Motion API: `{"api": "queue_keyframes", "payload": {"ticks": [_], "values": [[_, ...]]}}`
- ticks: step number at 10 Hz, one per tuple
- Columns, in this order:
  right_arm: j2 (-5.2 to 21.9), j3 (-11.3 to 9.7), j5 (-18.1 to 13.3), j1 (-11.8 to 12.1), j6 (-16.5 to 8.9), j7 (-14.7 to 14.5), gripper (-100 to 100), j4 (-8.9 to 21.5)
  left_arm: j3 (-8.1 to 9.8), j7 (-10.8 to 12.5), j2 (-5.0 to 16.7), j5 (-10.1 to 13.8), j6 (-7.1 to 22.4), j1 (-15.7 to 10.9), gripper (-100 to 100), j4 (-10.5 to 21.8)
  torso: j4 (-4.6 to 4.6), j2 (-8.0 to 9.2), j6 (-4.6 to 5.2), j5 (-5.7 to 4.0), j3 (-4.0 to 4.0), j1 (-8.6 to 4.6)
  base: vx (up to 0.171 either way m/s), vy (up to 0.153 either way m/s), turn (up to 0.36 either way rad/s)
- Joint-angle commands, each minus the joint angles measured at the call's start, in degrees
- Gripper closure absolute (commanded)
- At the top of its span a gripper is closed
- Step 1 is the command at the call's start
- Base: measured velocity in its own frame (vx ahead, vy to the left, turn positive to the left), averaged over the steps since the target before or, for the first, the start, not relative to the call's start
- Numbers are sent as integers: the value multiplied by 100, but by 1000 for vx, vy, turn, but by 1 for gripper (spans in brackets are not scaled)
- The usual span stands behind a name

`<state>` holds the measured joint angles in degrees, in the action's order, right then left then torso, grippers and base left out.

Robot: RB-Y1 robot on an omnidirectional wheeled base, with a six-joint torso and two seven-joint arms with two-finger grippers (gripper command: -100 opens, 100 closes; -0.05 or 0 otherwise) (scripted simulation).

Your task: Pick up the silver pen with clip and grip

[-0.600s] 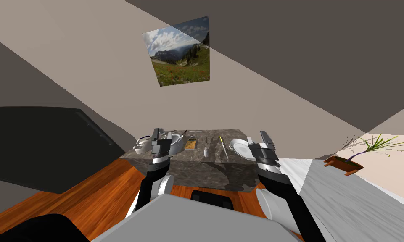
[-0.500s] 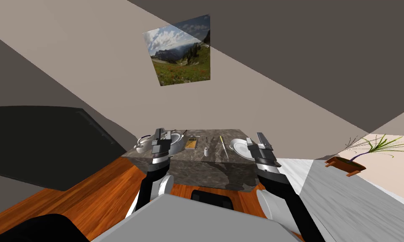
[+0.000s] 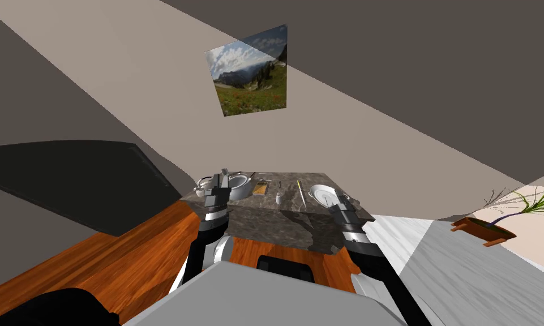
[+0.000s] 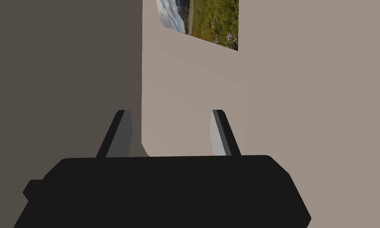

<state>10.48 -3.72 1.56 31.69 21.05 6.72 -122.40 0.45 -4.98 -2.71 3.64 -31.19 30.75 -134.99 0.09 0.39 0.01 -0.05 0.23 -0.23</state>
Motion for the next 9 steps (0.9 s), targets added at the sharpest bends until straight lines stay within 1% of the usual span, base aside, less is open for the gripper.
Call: {"api": "queue_keyframes", "payload": {"ticks": [1,2,3,4,5,6,7,8,9], "values": [[286,-190,10,153,44,66,-100,286,0,0,0,0,0,0,0,0,0,0,0,0,0,0,-97,-68,126],[296,-190,10,153,44,66,-100,346,0,0,0,0,0,0,0,0,0,-1,-2,-2,0,-6,-71,-47,74],[517,-299,26,262,56,130,-100,582,0,0,0,0,0,0,0,0,-1,-9,0,-1,-4,-1,-81,-29,159],[703,-409,39,378,69,199,-100,756,0,0,0,0,0,0,0,0,-2,-8,-3,1,-5,3,-96,-21,229],[776,-409,39,378,69,199,-100,840,0,0,0,0,0,0,0,0,-1,-5,-3,1,-3,8,-68,-9,75],[976,-517,48,501,80,273,-100,1031,0,0,0,0,0,1,0,0,-2,-10,1,2,-5,13,-74,-3,152],[1033,-517,48,501,80,273,-100,1116,0,0,0,0,0,0,0,0,-2,-11,-2,3,-6,14,-61,-8,87],[1273,-622,53,631,92,352,-100,1334,0,0,0,0,0,1,0,0,-3,-17,0,3,-9,13,-69,4,191],[1299,-622,53,631,92,352,-100,1411,0,0,0,0,0,0,0,0,-3,-13,-2,3,-8,15,-61,-1,103]]}}
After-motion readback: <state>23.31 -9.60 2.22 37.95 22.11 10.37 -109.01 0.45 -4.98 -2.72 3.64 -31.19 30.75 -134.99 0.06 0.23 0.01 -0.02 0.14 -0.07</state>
